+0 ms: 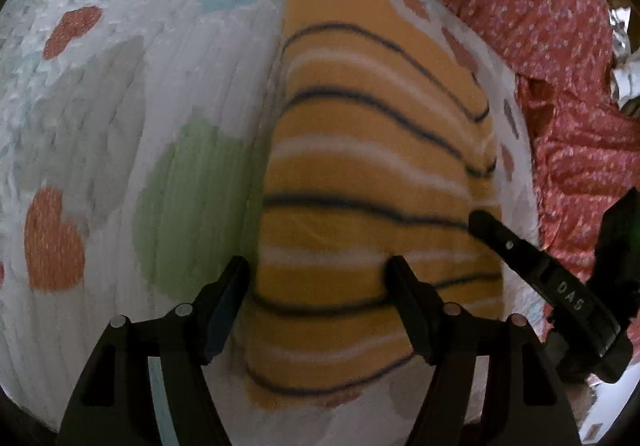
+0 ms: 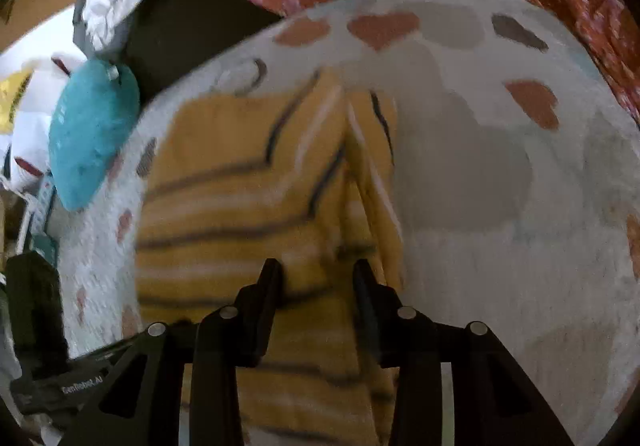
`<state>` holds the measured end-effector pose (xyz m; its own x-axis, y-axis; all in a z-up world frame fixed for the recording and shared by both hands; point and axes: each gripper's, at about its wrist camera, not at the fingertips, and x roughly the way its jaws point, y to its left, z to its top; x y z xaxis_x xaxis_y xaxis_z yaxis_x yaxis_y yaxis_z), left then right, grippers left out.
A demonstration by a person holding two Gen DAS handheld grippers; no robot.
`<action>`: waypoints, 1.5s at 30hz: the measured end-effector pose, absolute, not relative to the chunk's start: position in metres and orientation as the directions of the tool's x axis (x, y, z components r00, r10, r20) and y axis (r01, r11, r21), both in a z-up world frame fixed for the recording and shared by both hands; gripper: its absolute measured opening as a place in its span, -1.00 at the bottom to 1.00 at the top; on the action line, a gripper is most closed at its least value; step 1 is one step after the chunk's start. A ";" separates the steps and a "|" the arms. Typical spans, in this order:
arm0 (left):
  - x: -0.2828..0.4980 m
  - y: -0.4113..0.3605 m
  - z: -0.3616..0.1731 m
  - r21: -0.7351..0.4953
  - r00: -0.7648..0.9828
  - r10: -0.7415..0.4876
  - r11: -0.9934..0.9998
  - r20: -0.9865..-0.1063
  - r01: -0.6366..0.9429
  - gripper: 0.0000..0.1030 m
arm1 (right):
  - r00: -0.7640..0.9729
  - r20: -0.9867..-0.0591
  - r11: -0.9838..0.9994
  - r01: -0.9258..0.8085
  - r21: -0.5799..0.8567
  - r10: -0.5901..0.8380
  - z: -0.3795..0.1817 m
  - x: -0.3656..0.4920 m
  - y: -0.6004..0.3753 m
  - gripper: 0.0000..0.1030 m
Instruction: Fold small clothes
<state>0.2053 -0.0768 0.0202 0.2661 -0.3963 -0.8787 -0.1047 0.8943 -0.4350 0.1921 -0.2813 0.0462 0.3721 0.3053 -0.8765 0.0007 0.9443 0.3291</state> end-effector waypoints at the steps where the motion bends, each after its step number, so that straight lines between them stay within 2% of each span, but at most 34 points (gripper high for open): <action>1: 0.201 -0.079 0.022 -0.421 0.271 -0.383 0.902 -0.883 -0.098 0.36 | 0.356 -0.892 0.955 -0.002 0.297 0.278 0.044 0.190 -0.279 -0.22; 4: 0.177 -0.085 0.026 -0.360 0.284 -0.329 0.931 -0.901 -0.062 0.37 | 0.328 -0.925 0.979 0.002 0.205 0.193 0.040 0.173 -0.280 -0.21; 6: 0.161 -0.086 0.028 -0.349 0.291 -0.319 0.936 -0.902 -0.056 0.37 | 0.323 -0.934 0.984 0.037 0.174 0.153 0.039 0.161 -0.289 -0.05; 10: 0.121 -0.080 0.036 -0.350 0.311 -0.314 0.935 -0.897 -0.065 0.36 | 0.320 -0.917 0.936 0.175 0.306 0.240 0.038 0.124 -0.324 0.03; 13: 0.089 -0.074 0.044 -0.328 0.350 -0.277 0.940 -0.895 -0.095 0.36 | 0.345 -0.904 0.914 0.220 0.340 0.253 0.041 0.092 -0.335 0.05; 17: 0.033 -0.064 0.074 -0.226 0.472 -0.142 0.966 -0.870 -0.126 0.36 | 0.397 -0.895 0.930 0.208 0.302 0.202 0.049 0.035 -0.335 0.05; 22: -0.043 -0.065 0.127 -0.110 0.606 0.000 0.983 -0.796 -0.145 0.36 | 0.425 -0.889 0.937 0.210 0.278 0.169 0.056 -0.021 -0.331 0.11; 23: -0.050 -0.067 0.133 -0.098 0.622 0.014 0.985 -0.783 -0.144 0.40 | 0.429 -0.888 0.937 0.212 0.279 0.167 0.059 -0.029 -0.331 0.11; 25: -0.075 -0.072 0.155 -0.073 0.689 0.050 0.986 -0.723 -0.148 0.68 | 0.448 -0.878 0.940 0.199 0.279 0.166 0.068 -0.042 -0.328 0.12; 26: -0.083 -0.073 0.164 -0.067 0.713 0.066 0.985 -0.698 -0.156 0.89 | 0.464 -0.870 0.943 0.183 0.277 0.165 0.074 -0.047 -0.327 0.13; 27: -0.091 -0.073 0.174 -0.060 0.743 0.094 0.982 -0.663 -0.179 1.00 | 0.489 -0.858 0.948 0.170 0.269 0.156 0.082 -0.053 -0.325 0.16; 29: -0.099 -0.070 0.191 -0.069 0.782 0.130 0.974 -0.609 -0.216 1.00 | 0.547 -0.828 0.962 0.140 0.235 0.123 0.098 -0.062 -0.319 0.23; 34: -0.102 -0.062 0.219 -0.112 0.790 0.140 0.961 -0.597 -0.254 1.00 | 0.651 -0.758 0.992 0.077 0.099 0.025 0.112 -0.087 -0.301 0.35; 40: -0.114 -0.061 0.236 -0.120 0.825 0.196 0.946 -0.530 -0.302 1.00 | 0.633 -0.773 0.997 0.037 0.065 0.027 0.102 -0.107 -0.296 0.35; 45: -0.103 -0.066 0.225 -0.073 0.805 0.226 0.946 -0.548 -0.315 1.00 | 0.645 -0.763 0.999 -0.029 0.035 0.045 0.105 -0.116 -0.277 0.40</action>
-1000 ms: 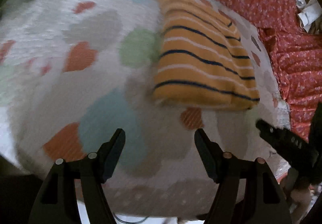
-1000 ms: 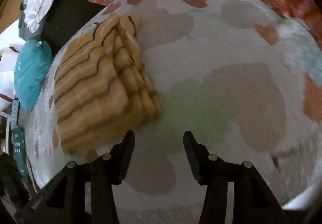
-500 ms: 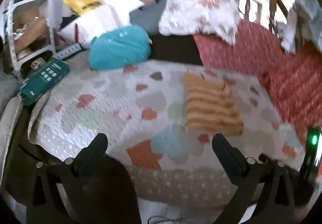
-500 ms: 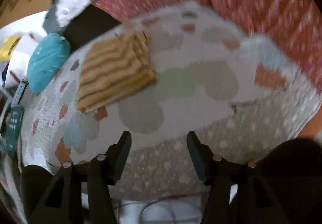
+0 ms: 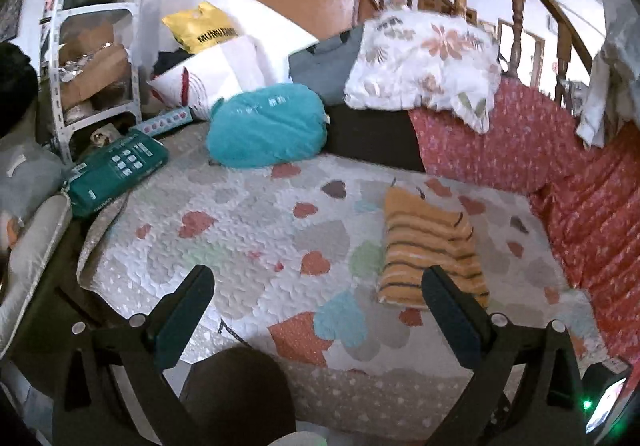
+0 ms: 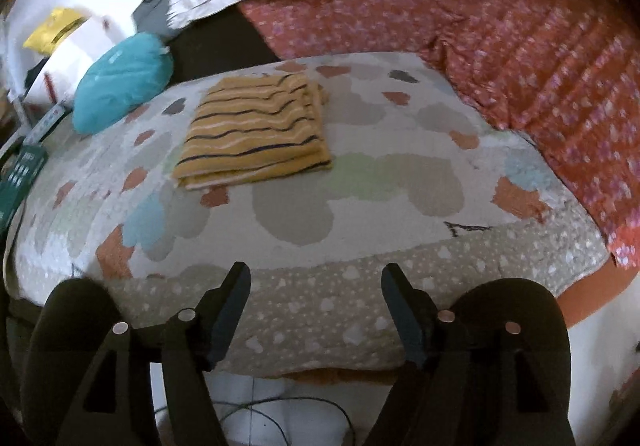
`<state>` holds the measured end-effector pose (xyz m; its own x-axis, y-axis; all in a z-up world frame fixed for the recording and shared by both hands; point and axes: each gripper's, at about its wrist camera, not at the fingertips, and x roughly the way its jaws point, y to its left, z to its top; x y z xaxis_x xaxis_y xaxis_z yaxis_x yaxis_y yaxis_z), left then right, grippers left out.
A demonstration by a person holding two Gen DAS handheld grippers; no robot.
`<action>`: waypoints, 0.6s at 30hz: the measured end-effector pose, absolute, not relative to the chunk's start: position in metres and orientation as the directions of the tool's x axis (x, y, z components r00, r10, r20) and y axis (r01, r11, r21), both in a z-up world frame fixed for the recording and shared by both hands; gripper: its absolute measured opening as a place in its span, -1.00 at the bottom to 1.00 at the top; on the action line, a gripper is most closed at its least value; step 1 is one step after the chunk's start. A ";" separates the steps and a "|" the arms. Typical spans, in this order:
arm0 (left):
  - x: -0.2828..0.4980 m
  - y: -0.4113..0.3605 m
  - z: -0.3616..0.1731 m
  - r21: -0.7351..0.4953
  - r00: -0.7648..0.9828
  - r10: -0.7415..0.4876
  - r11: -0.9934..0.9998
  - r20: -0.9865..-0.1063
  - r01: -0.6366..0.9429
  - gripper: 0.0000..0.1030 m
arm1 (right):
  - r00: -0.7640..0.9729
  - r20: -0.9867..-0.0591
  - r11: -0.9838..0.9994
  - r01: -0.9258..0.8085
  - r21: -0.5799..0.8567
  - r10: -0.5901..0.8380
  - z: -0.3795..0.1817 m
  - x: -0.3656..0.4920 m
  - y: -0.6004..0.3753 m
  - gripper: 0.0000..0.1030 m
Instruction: Fold small clothes
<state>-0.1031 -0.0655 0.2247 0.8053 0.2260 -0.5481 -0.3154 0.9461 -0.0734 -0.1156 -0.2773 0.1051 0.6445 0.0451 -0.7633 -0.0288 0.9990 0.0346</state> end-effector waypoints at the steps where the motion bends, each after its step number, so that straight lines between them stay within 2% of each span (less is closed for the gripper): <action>1: -0.098 -0.067 0.219 -0.056 0.791 0.221 0.950 -0.571 -0.306 1.00 | 0.643 -0.765 0.999 -0.040 0.029 0.048 0.104 -0.116 -0.274 0.40; 9: -0.068 -0.091 0.147 0.042 0.648 0.142 0.985 -0.748 -0.168 1.00 | 0.616 -0.787 0.999 -0.051 0.014 0.043 0.093 -0.111 -0.268 0.41; 18: -0.049 -0.096 0.108 0.054 0.559 0.106 0.993 -0.822 -0.109 1.00 | 0.517 -0.854 0.996 0.042 0.084 0.051 0.076 -0.078 -0.289 0.41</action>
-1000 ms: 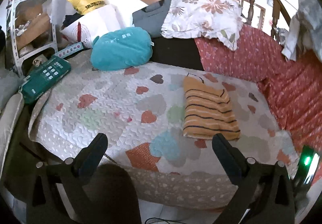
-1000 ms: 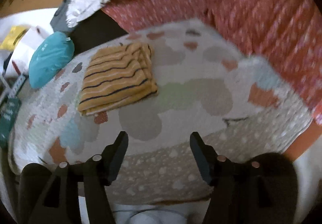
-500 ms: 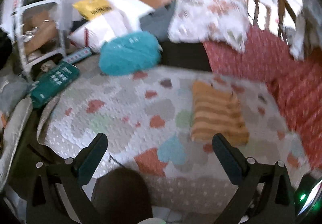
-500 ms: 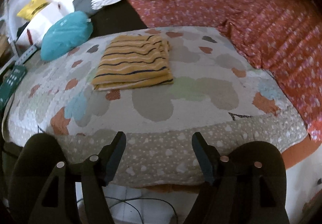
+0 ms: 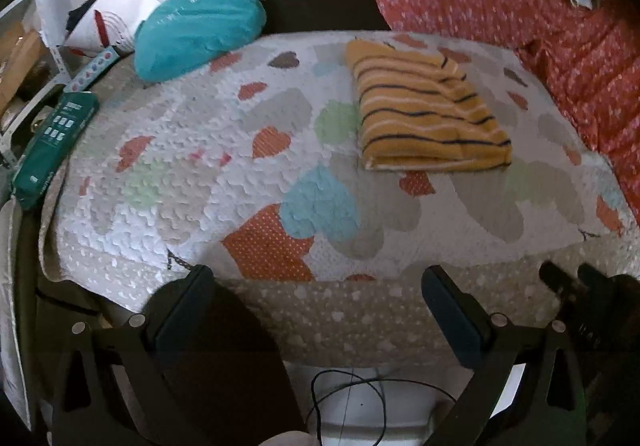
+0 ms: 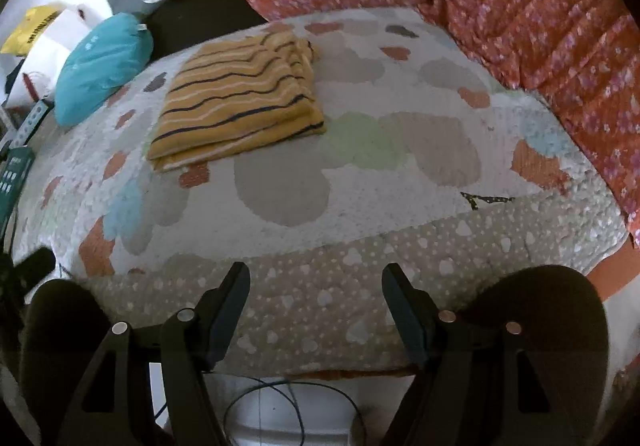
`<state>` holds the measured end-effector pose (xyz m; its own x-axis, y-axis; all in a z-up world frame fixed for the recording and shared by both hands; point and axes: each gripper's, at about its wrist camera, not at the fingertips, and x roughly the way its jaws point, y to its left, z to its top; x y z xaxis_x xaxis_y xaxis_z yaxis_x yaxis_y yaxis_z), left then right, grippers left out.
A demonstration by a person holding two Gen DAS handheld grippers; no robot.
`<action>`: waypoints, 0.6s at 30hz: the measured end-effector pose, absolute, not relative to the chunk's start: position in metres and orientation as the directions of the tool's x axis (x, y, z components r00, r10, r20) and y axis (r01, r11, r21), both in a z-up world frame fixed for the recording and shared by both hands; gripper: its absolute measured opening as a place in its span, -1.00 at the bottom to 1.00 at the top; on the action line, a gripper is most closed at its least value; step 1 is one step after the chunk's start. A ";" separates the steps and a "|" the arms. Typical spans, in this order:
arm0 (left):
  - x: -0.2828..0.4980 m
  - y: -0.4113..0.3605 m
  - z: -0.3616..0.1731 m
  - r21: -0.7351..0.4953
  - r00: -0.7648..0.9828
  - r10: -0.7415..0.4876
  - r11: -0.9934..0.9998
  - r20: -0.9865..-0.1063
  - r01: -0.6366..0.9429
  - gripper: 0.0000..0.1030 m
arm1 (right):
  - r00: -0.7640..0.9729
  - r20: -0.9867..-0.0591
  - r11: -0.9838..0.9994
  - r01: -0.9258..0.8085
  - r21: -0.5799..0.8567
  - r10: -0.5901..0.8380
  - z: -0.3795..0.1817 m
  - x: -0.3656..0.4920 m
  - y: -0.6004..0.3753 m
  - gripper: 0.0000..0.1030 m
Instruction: Fold small clothes
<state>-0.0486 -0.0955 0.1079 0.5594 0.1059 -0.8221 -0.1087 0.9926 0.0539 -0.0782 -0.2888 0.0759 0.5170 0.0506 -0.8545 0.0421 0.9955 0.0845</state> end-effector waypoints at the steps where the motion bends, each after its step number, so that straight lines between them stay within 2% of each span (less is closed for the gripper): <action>1: -0.044 -0.094 0.105 0.054 0.553 0.101 0.993 -0.827 -0.101 1.00 | 0.506 -0.861 0.995 0.043 0.089 0.055 0.076 -0.072 -0.291 0.42; 5: -0.023 -0.096 0.089 0.056 0.529 0.088 0.996 -0.844 -0.076 1.00 | 0.450 -0.891 0.995 0.033 0.090 0.066 0.073 -0.037 -0.291 0.44; 9: -0.001 -0.100 0.070 0.041 0.499 0.065 0.997 -0.864 -0.058 1.00 | 0.475 -0.879 1.000 -0.005 0.027 0.026 0.066 -0.010 -0.282 0.45; 14: 0.026 -0.104 0.047 0.012 0.461 0.033 0.999 -0.887 -0.050 1.00 | 0.532 -0.847 0.999 -0.024 -0.038 -0.019 0.049 -0.003 -0.278 0.46; 18: 0.035 -0.103 0.029 0.000 0.436 0.027 0.998 -0.900 -0.061 1.00 | 0.500 -0.866 0.999 -0.011 -0.031 -0.022 0.033 0.002 -0.279 0.46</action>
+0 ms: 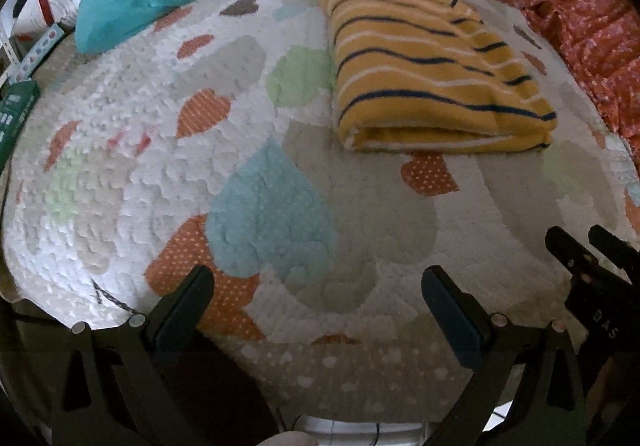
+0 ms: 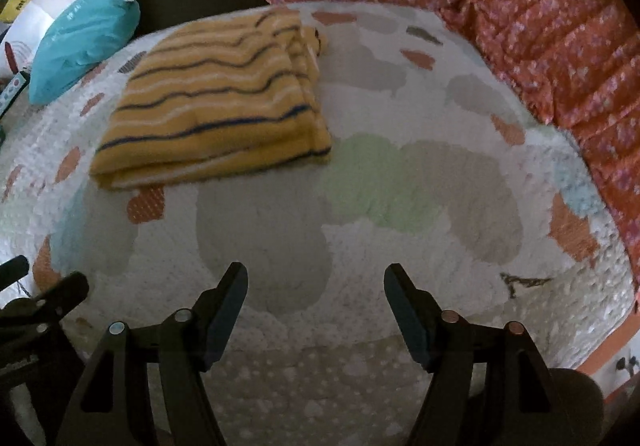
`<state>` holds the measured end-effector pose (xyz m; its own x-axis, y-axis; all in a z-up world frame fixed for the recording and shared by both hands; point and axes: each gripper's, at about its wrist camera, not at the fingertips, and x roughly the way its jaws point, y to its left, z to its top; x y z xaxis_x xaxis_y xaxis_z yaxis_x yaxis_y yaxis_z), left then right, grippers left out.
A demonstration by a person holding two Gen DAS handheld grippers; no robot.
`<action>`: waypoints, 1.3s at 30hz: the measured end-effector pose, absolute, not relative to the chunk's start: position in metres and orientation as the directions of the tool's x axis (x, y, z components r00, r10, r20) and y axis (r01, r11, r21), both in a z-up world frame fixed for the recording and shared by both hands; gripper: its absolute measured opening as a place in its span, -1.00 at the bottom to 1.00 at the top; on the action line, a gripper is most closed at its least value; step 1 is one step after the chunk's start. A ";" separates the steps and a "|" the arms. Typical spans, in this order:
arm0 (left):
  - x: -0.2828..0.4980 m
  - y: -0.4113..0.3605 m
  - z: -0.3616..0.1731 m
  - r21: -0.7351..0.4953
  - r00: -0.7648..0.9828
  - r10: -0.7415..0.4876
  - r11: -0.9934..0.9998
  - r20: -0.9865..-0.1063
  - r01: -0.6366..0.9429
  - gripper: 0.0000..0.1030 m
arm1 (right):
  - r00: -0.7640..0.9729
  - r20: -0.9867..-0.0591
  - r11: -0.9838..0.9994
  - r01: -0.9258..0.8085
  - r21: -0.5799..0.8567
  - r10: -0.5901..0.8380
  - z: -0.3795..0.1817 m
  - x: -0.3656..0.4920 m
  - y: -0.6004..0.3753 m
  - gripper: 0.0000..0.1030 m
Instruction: Fold small clothes
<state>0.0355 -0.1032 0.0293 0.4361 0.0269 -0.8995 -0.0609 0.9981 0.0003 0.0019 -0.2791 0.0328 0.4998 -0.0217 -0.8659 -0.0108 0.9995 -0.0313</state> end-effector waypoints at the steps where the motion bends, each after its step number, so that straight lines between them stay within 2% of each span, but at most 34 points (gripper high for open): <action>1: 0.036 -0.102 0.026 -0.005 0.429 0.024 0.998 -0.903 -0.067 1.00 | 0.496 -0.868 0.999 -0.008 -0.031 -0.023 0.031 0.004 -0.279 0.46; 8: 0.040 -0.090 0.003 -0.058 0.378 -0.015 0.993 -0.926 -0.103 1.00 | 0.479 -0.878 1.000 0.008 -0.025 -0.026 0.014 0.006 -0.271 0.46; 18: 0.041 -0.089 0.000 -0.083 0.380 -0.035 0.991 -0.924 -0.109 1.00 | 0.483 -0.875 0.998 0.056 -0.014 -0.039 0.005 0.006 -0.277 0.76; 27: 0.041 -0.087 -0.004 -0.095 0.388 -0.046 0.990 -0.921 -0.108 1.00 | 0.496 -0.866 0.997 0.073 -0.029 -0.062 0.002 0.006 -0.279 0.88; 39: 0.043 -0.084 -0.006 -0.109 0.382 -0.060 0.988 -0.922 -0.107 1.00 | 0.507 -0.859 0.996 0.079 -0.042 -0.076 0.000 0.007 -0.282 0.95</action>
<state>0.0431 -0.0841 -0.0060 0.3822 -0.0603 -0.9221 -0.1068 0.9883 -0.1089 0.0065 -0.2818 0.0004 0.5069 -0.0764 -0.8586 0.0787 0.9960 -0.0421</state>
